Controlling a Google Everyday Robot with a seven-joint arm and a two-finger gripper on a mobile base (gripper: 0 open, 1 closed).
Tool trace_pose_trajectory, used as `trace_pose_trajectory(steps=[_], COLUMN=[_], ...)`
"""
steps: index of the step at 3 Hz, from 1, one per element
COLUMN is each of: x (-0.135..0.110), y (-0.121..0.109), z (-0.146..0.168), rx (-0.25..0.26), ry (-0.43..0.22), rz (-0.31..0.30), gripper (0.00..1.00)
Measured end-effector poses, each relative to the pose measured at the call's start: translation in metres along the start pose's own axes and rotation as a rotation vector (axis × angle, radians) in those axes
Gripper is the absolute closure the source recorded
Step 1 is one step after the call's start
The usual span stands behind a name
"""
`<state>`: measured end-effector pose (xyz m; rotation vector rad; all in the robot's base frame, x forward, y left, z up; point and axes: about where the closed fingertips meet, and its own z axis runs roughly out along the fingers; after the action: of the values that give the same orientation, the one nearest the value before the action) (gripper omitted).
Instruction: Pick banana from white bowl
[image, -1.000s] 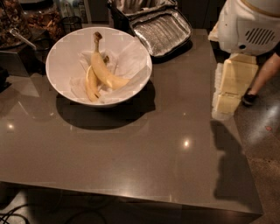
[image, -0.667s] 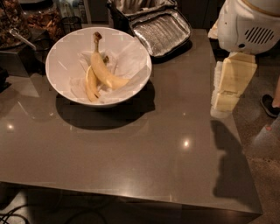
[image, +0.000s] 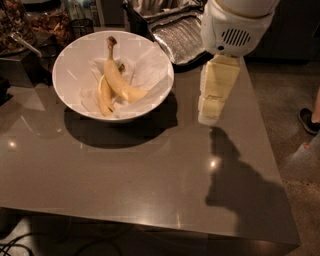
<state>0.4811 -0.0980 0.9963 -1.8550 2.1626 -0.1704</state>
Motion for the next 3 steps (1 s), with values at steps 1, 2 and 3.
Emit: trace_pose_trajectory(steps=[1, 2, 3], x=[-0.0247, -0.0285, -0.0286], y=[-0.0043, -0.0069, -0.0070], z=[0.0038, 0.0014, 0.0013], rx=[-0.010, 0.009, 0.009], ry=[-0.002, -0.016, -0.016], rz=[-0.059, -0.060, -0.060], gripper=[0.00, 0.00, 0.00])
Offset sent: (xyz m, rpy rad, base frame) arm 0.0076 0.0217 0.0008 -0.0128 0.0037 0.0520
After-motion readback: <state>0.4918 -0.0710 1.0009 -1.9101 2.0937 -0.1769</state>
